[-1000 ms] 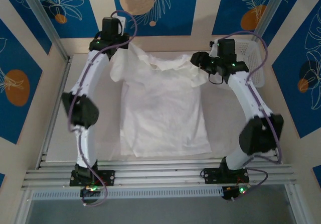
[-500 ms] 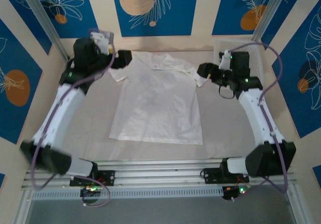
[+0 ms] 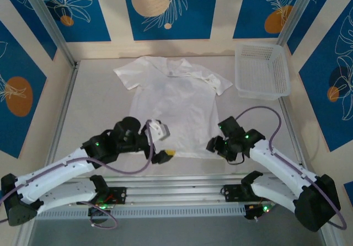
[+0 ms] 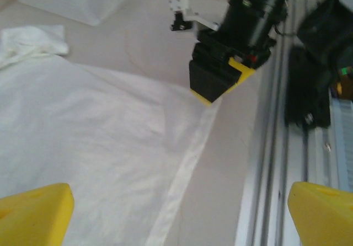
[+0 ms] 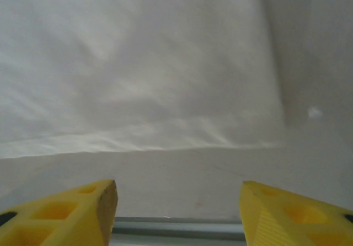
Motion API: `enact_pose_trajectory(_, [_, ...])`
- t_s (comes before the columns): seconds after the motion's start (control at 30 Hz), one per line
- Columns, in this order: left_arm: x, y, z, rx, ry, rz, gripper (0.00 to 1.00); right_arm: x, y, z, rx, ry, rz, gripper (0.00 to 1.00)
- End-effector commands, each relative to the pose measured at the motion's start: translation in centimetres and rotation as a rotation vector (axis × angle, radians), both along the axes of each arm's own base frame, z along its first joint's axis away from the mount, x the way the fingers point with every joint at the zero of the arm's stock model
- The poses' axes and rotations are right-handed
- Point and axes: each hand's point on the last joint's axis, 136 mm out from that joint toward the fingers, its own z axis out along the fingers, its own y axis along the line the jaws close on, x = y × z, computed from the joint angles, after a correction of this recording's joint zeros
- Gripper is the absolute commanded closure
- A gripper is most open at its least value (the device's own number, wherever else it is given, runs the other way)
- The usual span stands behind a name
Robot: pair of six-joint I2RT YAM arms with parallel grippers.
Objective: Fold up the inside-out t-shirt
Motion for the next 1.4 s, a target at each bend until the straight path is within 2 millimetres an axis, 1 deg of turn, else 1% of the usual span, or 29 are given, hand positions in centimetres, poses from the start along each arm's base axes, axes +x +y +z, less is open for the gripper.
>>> enact_pose_trajectory(0.0, [-0.5,0.5,-3.1,0.135,-0.112,-0.056,0.01,-1.1,-0.6,-1.9,-0.020,0.089,-0.144,0.45])
enact_pose_trajectory(0.1, [-0.6,-0.1,-4.1,0.133,-0.131,-0.080,0.01,-0.2,-0.2,-2.2,-0.024,0.084,-0.154,0.45])
enact_pose_trajectory(0.23, [-0.4,-0.7,-4.8,0.135,-0.140,-0.092,0.01,1.4,0.1,-2.6,-0.033,0.068,-0.163,0.45])
enact_pose_trajectory(0.37, [-0.1,-0.8,-5.0,0.140,-0.140,-0.084,0.01,1.9,-0.7,-3.5,-0.064,0.082,-0.201,0.47])
enact_pose_trajectory(0.43, [-0.2,-0.8,-4.9,0.130,-0.145,-0.079,0.01,2.1,-0.7,-3.4,-0.058,0.072,-0.202,0.51])
enact_pose_trajectory(0.6, [-0.2,-0.7,-5.1,0.121,-0.142,-0.075,0.01,2.3,-0.7,-3.0,-0.040,0.053,-0.201,0.64])
enact_pose_trajectory(0.73, [-0.3,-0.9,-5.4,0.126,-0.130,-0.083,0.01,2.3,-0.5,-3.2,-0.027,0.054,-0.202,0.66])
enact_pose_trajectory(0.8, [-0.2,-1.2,-5.4,0.118,-0.132,-0.081,0.01,2.3,-0.7,-3.5,-0.035,0.050,-0.208,0.77])
enact_pose_trajectory(0.87, [0.0,-1.5,-5.5,0.100,-0.124,-0.076,0.01,2.5,-0.7,-3.6,-0.026,0.039,-0.207,0.93])
enact_pose_trajectory(0.9, [-0.1,-1.7,-5.5,0.091,-0.116,-0.082,0.01,2.6,-0.6,-3.5,-0.017,0.030,-0.202,1.00])
enact_pose_trajectory(1.0, [-0.2,-2.6,-6.0,0.079,-0.094,-0.093,0.01,3.2,0.2,-2.1,0.042,-0.020,-0.175,1.00])
enact_pose_trajectory(1.13, [0.9,-4.4,-6.5,0.033,-0.115,-0.076,0.01,4.1,1.6,1.5,0.178,-0.133,-0.155,1.00])
enact_pose_trajectory(1.23, [1.9,-6.2,-7.7,0.025,-0.114,-0.074,0.01,4.3,2.0,3.7,0.261,-0.190,-0.178,1.00])
enact_pose_trajectory(1.3, [2.7,-7.4,-8.5,0.024,-0.112,-0.063,0.01,4.3,2.0,4.5,0.291,-0.211,-0.193,1.00])
enact_pose_trajectory(1.37, [4.1,-8.3,-9.7,0.037,-0.124,-0.015,0.01,4.3,1.9,5.0,0.309,-0.221,-0.206,1.00])
